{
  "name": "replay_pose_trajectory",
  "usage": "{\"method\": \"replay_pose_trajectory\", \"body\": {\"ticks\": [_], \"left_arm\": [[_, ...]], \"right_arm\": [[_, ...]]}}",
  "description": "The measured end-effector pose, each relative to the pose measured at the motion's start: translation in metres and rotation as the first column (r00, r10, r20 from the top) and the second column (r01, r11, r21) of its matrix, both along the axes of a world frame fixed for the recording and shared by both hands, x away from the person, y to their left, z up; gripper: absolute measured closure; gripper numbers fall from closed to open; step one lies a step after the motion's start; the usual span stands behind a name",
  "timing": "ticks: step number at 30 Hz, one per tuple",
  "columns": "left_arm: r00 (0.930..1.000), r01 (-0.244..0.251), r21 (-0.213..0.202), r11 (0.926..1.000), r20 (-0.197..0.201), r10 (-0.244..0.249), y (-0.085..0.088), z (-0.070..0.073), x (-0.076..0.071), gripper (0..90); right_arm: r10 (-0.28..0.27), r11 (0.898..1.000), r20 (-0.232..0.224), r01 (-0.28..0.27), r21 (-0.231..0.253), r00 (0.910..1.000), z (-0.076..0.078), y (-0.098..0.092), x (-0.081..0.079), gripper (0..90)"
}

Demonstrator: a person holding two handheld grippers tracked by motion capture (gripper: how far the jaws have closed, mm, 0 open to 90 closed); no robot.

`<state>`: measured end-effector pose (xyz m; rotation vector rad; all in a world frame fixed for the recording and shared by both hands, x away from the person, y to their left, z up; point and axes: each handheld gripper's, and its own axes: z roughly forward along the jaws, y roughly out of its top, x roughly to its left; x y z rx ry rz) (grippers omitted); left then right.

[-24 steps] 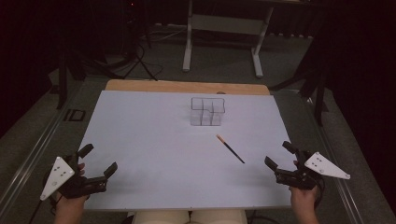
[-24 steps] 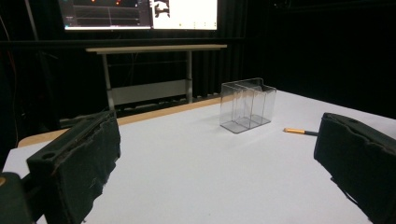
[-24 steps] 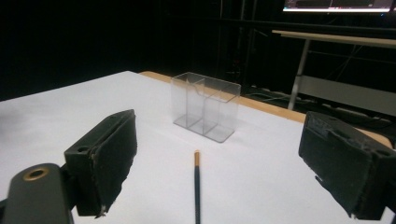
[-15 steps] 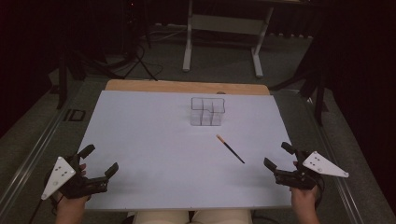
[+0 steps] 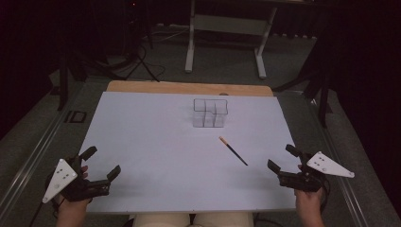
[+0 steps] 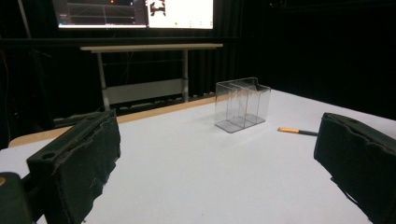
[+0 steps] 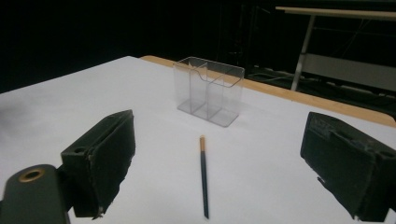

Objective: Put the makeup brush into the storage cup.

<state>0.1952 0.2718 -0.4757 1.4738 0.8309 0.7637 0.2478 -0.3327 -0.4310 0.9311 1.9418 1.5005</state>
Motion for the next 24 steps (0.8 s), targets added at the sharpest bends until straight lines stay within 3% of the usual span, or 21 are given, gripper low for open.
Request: {"method": "replay_pose_trajectory", "body": {"ticks": [5,10,17,24], "left_arm": [[1.0,0.008,0.013,0.9999,0.005,-0.008,-0.003,0.001,-0.002,1.7],[1.0,0.007,0.014,0.9999,-0.002,-0.007,-0.003,0.0,0.001,1.7],[1.0,0.005,0.005,1.0,-0.004,-0.005,-0.002,0.0,0.001,1.7],[0.9999,0.009,0.007,0.9999,-0.005,-0.009,-0.003,0.0,0.001,1.7]], "right_arm": [[0.004,1.0,0.009,-0.004,0.011,1.0,0.008,0.001,-0.004,9.4],[0.031,0.999,0.003,-0.031,-0.017,0.9995,0.018,0.01,-0.004,9.0],[0.049,0.999,0.002,-0.049,-0.004,0.9988,0.032,0.017,0.002,9.0],[0.061,0.997,-0.009,-0.062,-0.042,0.9981,0.047,0.026,0.013,9.1]]}}
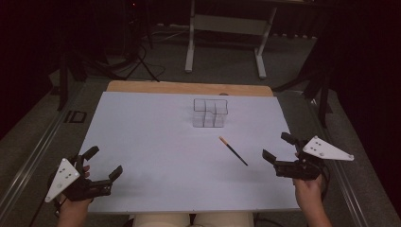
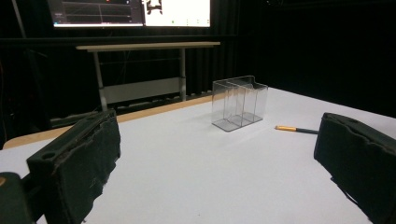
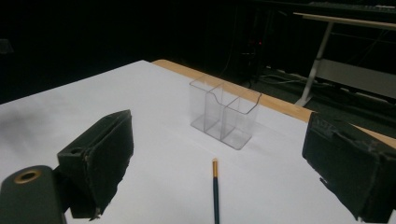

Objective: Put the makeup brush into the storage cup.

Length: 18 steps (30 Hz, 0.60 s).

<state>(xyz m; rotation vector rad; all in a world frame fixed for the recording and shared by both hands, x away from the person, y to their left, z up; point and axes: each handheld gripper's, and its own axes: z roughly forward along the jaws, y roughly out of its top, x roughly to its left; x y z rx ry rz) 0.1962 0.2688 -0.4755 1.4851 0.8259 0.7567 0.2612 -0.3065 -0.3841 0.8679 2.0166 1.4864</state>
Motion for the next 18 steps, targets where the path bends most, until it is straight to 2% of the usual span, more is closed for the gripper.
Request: {"method": "replay_pose_trajectory", "body": {"ticks": [14,16,18], "left_arm": [[1.0,0.008,0.001,1.0,0.0,-0.008,-0.001,0.0,0.0,1.7],[1.0,0.009,0.0,1.0,0.0,-0.009,-0.001,0.0,0.0,1.7],[0.9999,0.011,-0.002,0.9999,0.0,-0.011,-0.001,0.0,0.0,1.7]], "right_arm": [[0.047,0.999,-0.057,-0.048,-0.021,0.9973,0.006,0.019,0.03,9.0],[0.044,0.999,-0.058,-0.045,-0.025,0.9974,0.006,0.02,0.032,9.0],[0.036,0.999,-0.078,-0.038,-0.023,0.9963,0.004,0.024,0.038,9.0]]}}
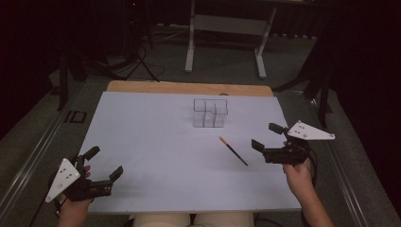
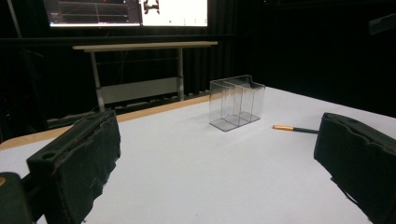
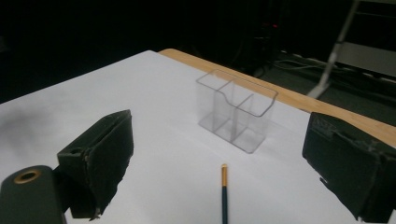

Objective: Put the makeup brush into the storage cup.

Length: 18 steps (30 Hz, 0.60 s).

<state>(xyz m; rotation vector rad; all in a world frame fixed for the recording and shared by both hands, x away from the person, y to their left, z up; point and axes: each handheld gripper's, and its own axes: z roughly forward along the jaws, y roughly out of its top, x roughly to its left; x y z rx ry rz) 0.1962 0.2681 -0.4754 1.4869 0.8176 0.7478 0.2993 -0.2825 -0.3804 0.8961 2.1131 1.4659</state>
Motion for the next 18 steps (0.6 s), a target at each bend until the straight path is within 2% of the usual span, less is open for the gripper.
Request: {"method": "replay_pose_trajectory", "body": {"ticks": [4,8,16,18], "left_arm": [[1.0,0.002,-0.002,1.0,-0.002,-0.002,0.0,0.0,0.0,1.7],[1.0,0.003,0.0,1.0,-0.003,-0.003,0.0,0.0,0.0,1.7],[1.0,0.006,-0.002,1.0,-0.003,-0.006,0.0,0.0,0.0,1.7],[1.0,0.005,-0.002,1.0,-0.003,-0.005,0.0,0.0,0.0,1.7]], "right_arm": [[-0.011,1.0,-0.022,0.011,-0.004,0.9997,-0.003,0.004,0.007,9.1],[0.002,1.0,-0.058,-0.002,-0.003,0.9983,-0.008,0.01,0.016,9.0],[0.032,0.999,-0.079,-0.035,-0.038,0.9964,-0.016,0.022,0.027,9.1],[0.025,0.998,-0.085,-0.029,-0.049,0.996,-0.018,0.024,0.03,9.1]]}}
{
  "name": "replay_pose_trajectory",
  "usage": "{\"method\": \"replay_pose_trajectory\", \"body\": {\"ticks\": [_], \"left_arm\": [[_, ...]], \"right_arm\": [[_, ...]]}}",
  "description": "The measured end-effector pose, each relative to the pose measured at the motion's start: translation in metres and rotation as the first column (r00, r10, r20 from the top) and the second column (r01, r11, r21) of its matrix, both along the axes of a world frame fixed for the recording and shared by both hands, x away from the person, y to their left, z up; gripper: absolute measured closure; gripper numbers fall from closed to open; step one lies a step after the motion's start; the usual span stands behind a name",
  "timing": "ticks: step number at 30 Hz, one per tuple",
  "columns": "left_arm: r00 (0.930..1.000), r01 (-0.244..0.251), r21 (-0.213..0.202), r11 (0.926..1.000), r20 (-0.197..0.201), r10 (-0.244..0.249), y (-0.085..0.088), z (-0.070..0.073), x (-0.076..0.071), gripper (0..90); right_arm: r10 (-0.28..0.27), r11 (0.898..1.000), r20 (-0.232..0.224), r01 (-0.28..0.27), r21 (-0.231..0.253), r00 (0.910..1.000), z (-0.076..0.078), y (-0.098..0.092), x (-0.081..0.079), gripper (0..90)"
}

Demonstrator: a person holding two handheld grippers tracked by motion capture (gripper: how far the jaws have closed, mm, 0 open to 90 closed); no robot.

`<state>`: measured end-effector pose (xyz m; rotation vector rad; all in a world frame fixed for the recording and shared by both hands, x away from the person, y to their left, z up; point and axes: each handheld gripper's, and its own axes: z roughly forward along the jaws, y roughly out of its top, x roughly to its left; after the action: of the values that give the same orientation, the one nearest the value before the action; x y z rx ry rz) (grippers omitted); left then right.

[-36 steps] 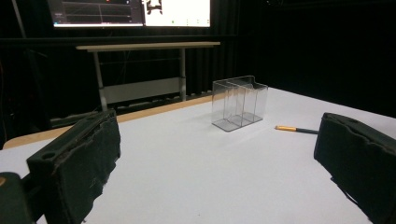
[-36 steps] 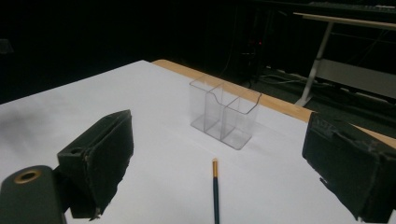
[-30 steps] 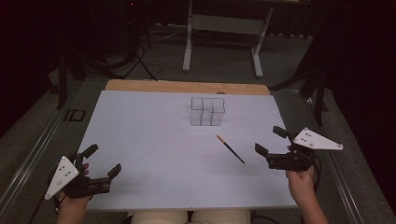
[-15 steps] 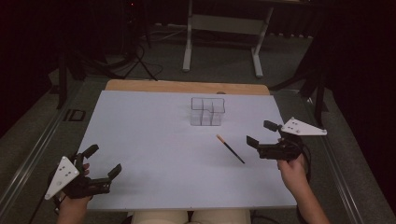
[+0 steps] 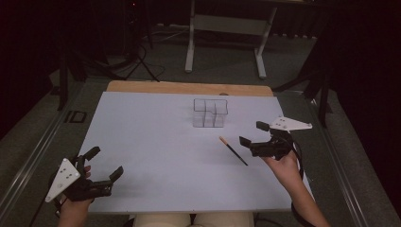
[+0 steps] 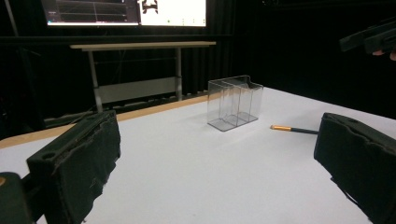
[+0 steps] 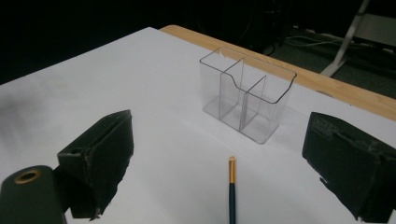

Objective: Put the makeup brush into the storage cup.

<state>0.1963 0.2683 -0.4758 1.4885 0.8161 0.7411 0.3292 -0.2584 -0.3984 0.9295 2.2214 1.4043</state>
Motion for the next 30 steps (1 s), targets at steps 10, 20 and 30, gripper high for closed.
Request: {"method": "replay_pose_trajectory", "body": {"ticks": [10,20,30], "left_arm": [[1.0,0.005,-0.001,1.0,0.0,-0.005,0.0,0.0,0.0,1.7],[1.0,0.006,0.004,1.0,0.002,-0.006,-0.001,0.0,0.0,1.7],[1.0,0.009,0.003,1.0,0.001,-0.009,-0.001,-0.001,0.0,1.7]], "right_arm": [[0.006,0.999,-0.038,-0.008,-0.051,0.9993,-0.013,0.013,0.015,9.1],[0.026,0.991,-0.093,-0.038,-0.132,0.9953,-0.033,0.022,0.029,14.8],[0.039,0.976,-0.134,-0.067,-0.207,0.9902,-0.048,0.029,0.038,23.3]]}}
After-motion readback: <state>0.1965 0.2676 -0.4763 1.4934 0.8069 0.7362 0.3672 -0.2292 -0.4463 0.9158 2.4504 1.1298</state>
